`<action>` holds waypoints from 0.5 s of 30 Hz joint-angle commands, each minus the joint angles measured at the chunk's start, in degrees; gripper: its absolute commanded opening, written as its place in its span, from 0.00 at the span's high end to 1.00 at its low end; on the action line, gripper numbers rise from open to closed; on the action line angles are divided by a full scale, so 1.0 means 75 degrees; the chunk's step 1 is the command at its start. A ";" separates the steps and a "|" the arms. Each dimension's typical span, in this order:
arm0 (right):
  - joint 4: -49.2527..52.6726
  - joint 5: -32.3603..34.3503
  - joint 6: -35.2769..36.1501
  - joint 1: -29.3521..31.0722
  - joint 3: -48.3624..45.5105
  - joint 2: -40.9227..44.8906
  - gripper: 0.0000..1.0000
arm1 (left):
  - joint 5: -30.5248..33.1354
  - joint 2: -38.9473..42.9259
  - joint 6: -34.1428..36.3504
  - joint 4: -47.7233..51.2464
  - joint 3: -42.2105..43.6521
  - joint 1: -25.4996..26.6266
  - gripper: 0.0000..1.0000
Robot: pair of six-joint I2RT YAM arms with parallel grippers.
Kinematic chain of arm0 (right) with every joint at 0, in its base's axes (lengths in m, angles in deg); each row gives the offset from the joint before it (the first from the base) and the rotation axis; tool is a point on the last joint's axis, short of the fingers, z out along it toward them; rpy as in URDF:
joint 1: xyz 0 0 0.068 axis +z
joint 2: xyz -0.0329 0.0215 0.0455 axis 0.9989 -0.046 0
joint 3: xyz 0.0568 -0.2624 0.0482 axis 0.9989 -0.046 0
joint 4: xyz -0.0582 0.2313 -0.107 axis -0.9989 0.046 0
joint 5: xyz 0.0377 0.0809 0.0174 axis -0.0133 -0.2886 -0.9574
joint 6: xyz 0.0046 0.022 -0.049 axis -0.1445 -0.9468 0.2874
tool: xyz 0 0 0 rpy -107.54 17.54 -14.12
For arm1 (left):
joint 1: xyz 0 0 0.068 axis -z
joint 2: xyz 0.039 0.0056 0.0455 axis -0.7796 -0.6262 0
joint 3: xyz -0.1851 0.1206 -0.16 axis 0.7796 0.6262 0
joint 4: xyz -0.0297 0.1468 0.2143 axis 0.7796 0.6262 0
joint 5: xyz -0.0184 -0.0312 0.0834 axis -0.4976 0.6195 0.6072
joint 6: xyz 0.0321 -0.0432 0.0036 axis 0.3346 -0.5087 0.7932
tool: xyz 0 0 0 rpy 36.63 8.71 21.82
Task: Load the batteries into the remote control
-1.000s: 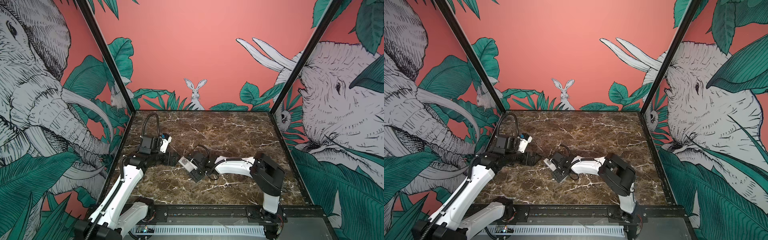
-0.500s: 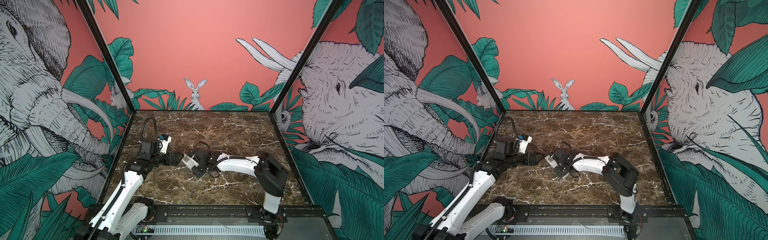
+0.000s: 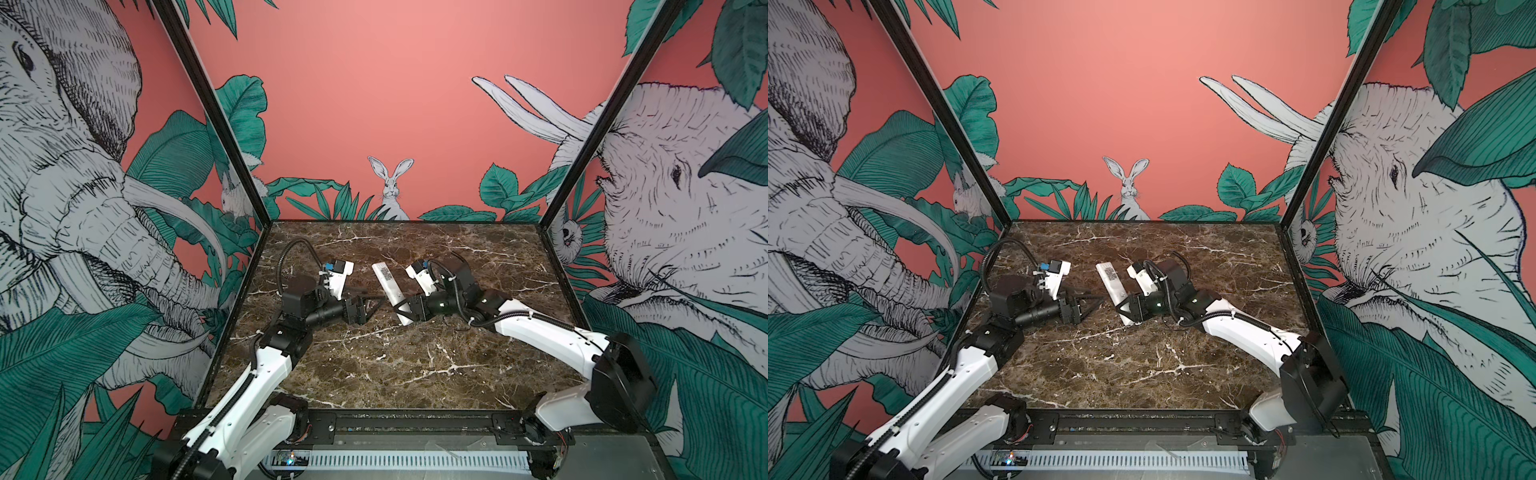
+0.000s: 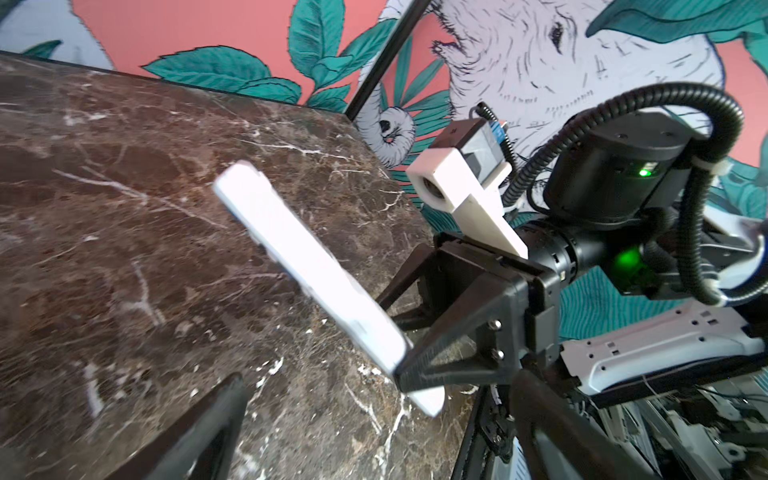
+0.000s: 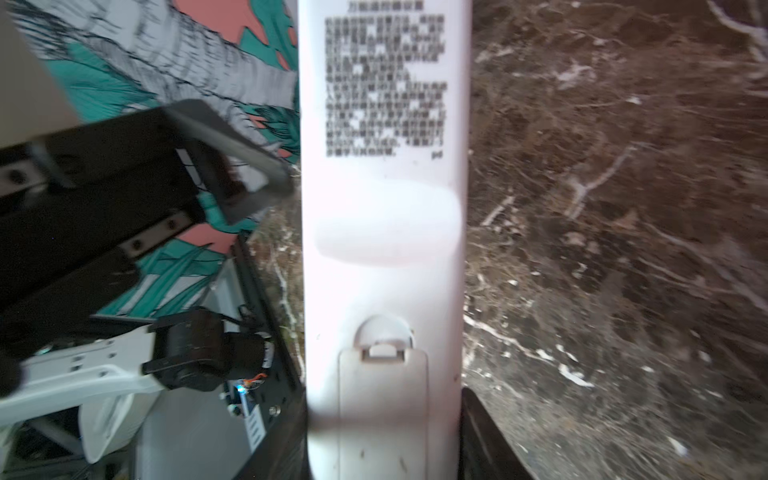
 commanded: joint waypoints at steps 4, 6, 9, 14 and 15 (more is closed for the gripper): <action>-0.1967 -0.1700 -0.1060 -0.0087 -0.0280 0.0668 0.73 | -0.0041 -0.0148 -0.0505 -0.1585 -0.0135 0.0073 0.01; -0.2404 -0.1856 -0.1378 -0.0109 -0.0382 0.0756 0.73 | -0.0043 -0.0210 -0.0562 -0.1691 -0.0202 0.0072 0.01; -0.3096 -0.2199 -0.1871 -0.0103 -0.0505 0.0748 0.73 | -0.0344 -0.0357 -0.1022 -0.2603 -0.0118 0.0072 0.01; -0.4261 -0.2708 -0.2591 -0.0107 -0.0699 0.0643 0.73 | -0.1024 -0.0566 -0.1968 -0.4307 -0.0053 0.0078 0.01; -0.4518 -0.2799 -0.2750 -0.0113 -0.0727 0.0601 0.73 | -0.1184 -0.0611 -0.2150 -0.4603 -0.0083 0.0066 0.01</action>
